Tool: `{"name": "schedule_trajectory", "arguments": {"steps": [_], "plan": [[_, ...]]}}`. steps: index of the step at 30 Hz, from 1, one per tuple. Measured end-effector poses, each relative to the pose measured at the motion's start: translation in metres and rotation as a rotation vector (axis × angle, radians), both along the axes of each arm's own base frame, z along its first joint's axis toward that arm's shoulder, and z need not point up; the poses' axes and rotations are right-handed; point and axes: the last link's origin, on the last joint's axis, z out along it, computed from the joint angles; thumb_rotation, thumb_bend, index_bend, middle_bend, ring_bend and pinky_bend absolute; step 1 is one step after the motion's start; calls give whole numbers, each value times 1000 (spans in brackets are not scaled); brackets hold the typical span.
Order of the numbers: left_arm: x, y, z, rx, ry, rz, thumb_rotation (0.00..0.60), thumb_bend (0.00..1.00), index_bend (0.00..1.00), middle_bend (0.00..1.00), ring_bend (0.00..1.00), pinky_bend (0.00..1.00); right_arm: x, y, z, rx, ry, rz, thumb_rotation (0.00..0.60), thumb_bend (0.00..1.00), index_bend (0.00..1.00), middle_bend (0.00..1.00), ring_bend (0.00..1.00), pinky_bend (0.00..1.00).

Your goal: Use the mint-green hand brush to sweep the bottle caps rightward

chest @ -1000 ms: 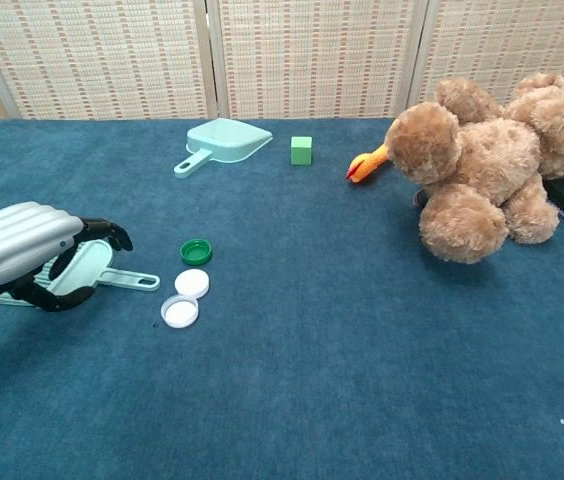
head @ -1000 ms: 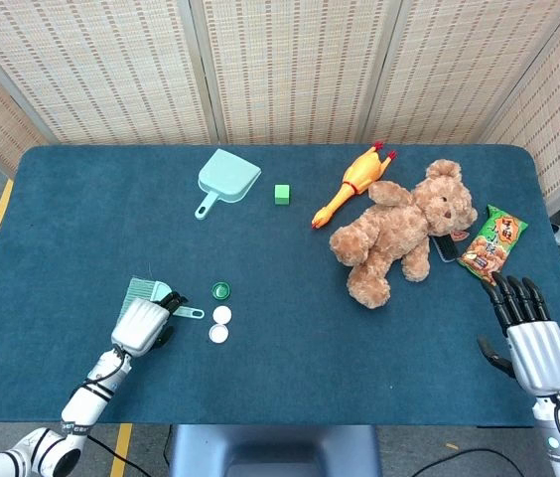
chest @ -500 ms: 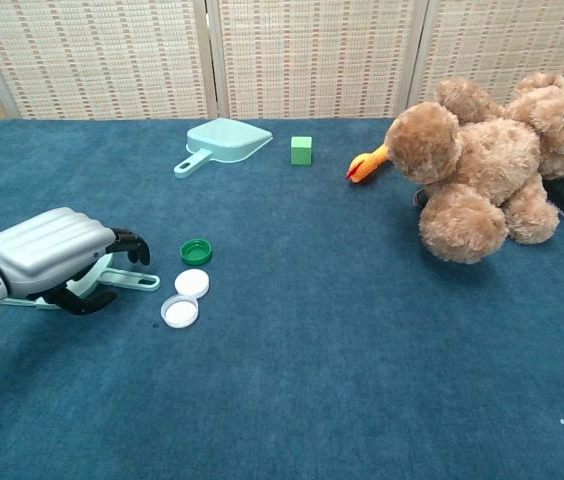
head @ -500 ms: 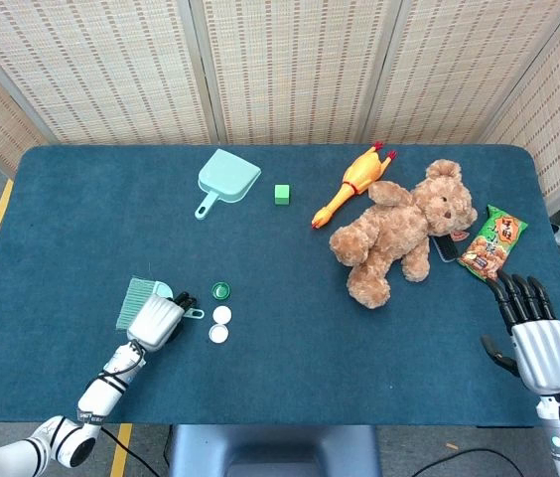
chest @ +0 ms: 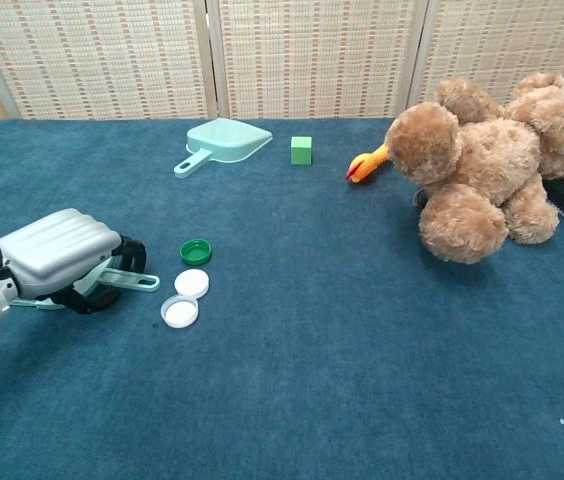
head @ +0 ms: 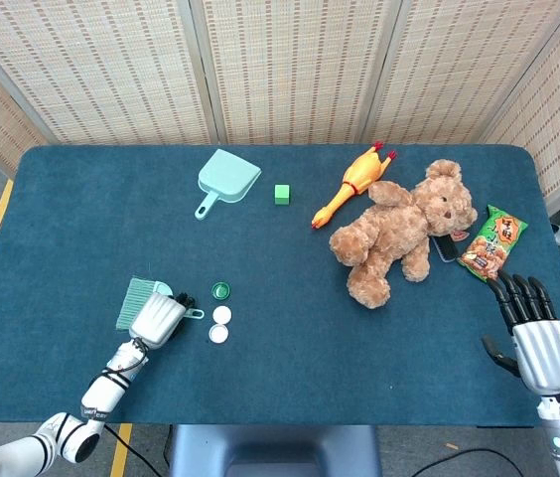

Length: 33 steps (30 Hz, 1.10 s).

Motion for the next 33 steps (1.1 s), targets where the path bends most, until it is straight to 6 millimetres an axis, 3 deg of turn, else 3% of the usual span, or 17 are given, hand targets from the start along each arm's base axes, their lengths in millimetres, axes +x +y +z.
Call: {"name": "schedule_trajectory", "arguments": {"steps": [9, 19, 25, 33], "plan": [[0, -1, 3, 26, -18, -16, 600, 408, 541, 602, 683, 855, 0, 0, -1, 6, 0, 1, 600, 238, 0, 0, 0, 0], [5, -3, 11, 52, -152, 4, 600, 647, 725, 796, 725, 887, 1, 1, -3, 16, 0, 4, 600, 238, 0, 0, 0, 0], [10, -5, 24, 63, -318, 29, 600, 692, 761, 849, 728, 890, 2, 1, -2, 18, -3, 10, 600, 238, 0, 0, 0, 0], [26, -15, 53, 45, -740, 75, 600, 726, 775, 878, 728, 888, 4, 3, -2, 23, -8, 19, 600, 238, 0, 0, 0, 0]]}}
